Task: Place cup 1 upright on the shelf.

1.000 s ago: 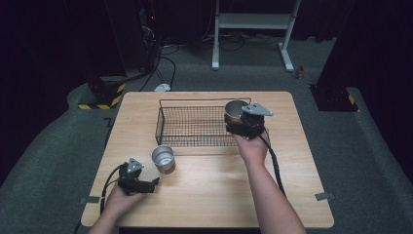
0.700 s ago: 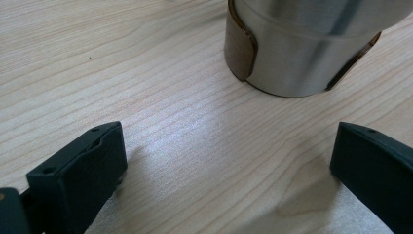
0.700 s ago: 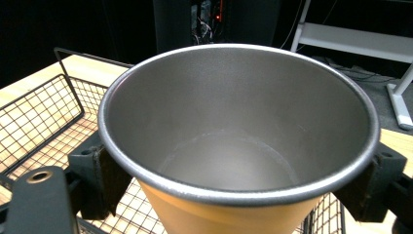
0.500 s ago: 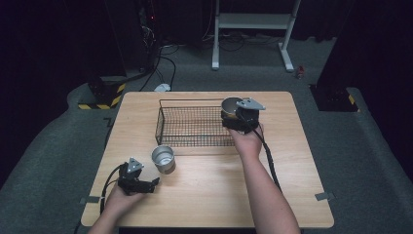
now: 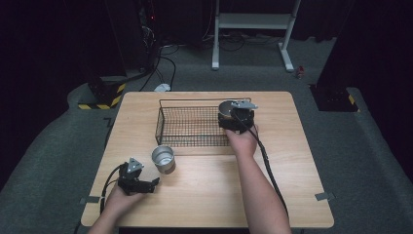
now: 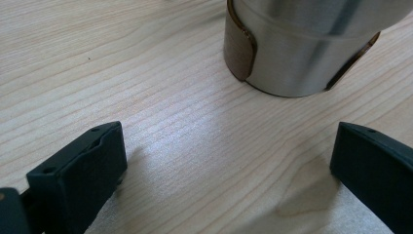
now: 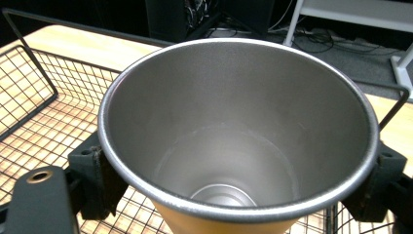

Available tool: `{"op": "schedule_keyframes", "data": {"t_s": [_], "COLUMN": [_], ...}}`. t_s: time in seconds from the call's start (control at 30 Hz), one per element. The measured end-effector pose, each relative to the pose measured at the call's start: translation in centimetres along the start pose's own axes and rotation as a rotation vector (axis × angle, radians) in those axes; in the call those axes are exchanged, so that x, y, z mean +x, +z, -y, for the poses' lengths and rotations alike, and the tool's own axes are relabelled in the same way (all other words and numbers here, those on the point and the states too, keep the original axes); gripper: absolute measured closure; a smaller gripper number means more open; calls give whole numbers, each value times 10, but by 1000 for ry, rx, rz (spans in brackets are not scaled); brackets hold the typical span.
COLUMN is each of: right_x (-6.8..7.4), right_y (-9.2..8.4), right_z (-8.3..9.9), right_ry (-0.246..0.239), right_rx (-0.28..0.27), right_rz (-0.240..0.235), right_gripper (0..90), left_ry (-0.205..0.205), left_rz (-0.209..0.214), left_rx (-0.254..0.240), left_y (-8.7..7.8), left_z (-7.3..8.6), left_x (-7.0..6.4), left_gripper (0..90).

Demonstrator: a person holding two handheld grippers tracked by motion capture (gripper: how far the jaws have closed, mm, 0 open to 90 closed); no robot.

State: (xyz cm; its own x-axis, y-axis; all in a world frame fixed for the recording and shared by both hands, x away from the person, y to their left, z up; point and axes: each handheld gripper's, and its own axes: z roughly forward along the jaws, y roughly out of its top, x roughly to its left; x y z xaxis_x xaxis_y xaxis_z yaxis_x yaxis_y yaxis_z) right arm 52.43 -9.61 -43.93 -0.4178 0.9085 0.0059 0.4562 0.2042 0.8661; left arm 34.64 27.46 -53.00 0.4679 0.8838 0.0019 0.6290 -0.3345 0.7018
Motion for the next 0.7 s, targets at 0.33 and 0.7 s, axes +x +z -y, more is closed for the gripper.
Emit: {"op": "schedule_keyframes", "data": {"t_s": [0.33,0.7], "right_x": [0,2], "right_y": [11,15], "right_z": [7,11], "right_ry": [1,7], "right_rx": [46,69], "right_rz": [7,7], "right_gripper": [141,141], "left_ry": [1,1], "left_rz": [1,0], "left_rx": [0,-1], "left_y": [0,0], "left_z": [0,0], "left_x": [0,0], "left_gripper": [3,3]}}
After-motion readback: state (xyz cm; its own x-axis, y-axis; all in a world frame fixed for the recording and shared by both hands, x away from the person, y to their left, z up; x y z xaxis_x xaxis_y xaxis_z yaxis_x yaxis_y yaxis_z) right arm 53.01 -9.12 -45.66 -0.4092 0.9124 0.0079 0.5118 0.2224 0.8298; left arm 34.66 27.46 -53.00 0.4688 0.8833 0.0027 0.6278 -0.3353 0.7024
